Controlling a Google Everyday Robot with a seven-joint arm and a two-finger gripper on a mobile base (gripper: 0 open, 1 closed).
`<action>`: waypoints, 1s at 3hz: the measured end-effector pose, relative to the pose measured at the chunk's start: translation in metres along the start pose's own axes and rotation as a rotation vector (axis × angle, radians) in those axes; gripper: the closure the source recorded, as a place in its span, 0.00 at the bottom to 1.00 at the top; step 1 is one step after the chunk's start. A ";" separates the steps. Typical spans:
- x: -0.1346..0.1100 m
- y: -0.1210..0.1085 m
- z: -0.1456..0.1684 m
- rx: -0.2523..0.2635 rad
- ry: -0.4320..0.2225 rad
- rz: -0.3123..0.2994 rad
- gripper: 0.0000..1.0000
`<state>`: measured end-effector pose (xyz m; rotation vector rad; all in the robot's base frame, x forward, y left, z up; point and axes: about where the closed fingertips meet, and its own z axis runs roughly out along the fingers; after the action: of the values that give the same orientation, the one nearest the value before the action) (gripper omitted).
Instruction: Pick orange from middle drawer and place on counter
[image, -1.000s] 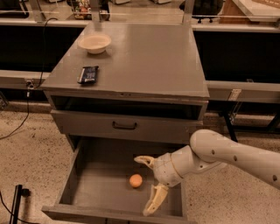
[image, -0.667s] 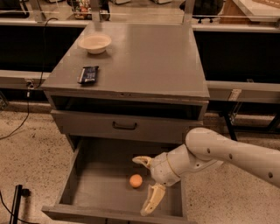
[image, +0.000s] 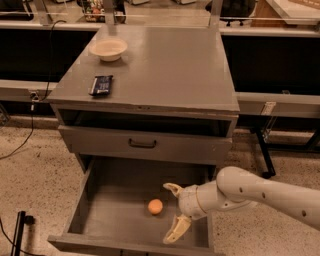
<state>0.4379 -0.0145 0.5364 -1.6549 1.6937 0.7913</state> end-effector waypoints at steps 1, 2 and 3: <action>0.032 -0.014 0.016 0.124 -0.034 0.052 0.00; 0.055 -0.031 0.035 0.226 -0.094 0.045 0.00; 0.060 -0.027 0.044 0.223 -0.107 0.053 0.00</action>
Offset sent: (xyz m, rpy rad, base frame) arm 0.0493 -0.0079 -0.1013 0.1705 -0.1958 -0.2838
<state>0.4661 -0.0176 0.4624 -1.3986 1.6899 0.6762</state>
